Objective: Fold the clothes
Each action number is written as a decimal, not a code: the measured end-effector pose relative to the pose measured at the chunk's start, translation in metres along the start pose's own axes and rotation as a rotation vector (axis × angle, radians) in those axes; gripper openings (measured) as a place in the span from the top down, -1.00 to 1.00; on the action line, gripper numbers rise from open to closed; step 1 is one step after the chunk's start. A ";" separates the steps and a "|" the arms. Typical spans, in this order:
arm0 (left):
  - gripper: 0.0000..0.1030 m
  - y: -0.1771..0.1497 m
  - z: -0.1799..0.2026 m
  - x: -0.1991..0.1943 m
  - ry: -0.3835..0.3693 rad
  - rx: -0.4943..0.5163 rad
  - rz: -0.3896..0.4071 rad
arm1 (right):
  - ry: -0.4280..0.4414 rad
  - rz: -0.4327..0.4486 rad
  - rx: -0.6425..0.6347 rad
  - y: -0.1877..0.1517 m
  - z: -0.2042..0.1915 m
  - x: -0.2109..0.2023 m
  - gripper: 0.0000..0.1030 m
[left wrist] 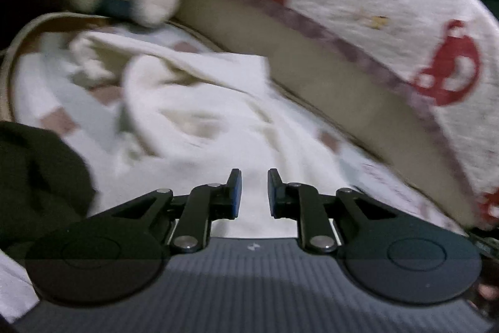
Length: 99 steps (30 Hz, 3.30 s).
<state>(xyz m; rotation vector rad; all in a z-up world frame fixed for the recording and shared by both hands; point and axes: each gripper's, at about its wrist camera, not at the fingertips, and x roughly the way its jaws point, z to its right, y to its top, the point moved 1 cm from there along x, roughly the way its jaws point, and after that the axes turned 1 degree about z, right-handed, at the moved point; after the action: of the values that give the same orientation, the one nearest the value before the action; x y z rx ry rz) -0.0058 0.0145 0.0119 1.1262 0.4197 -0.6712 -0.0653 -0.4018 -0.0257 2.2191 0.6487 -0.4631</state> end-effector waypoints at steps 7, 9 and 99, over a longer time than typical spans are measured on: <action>0.08 0.037 -0.033 0.039 0.160 0.074 -0.012 | -0.127 -0.086 -0.222 0.012 -0.009 0.062 -0.20; 0.04 0.041 -0.052 0.049 0.144 -0.029 -0.030 | -0.185 -0.104 -0.221 0.016 0.000 0.075 -0.22; 0.86 0.020 0.026 -0.063 0.015 0.013 0.024 | -0.079 -0.298 0.197 0.023 -0.105 -0.047 -0.06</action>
<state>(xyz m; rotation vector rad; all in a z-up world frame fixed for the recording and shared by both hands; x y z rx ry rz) -0.0386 0.0132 0.0750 1.1479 0.4146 -0.6454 -0.0766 -0.3499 0.0792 2.2810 0.9312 -0.7919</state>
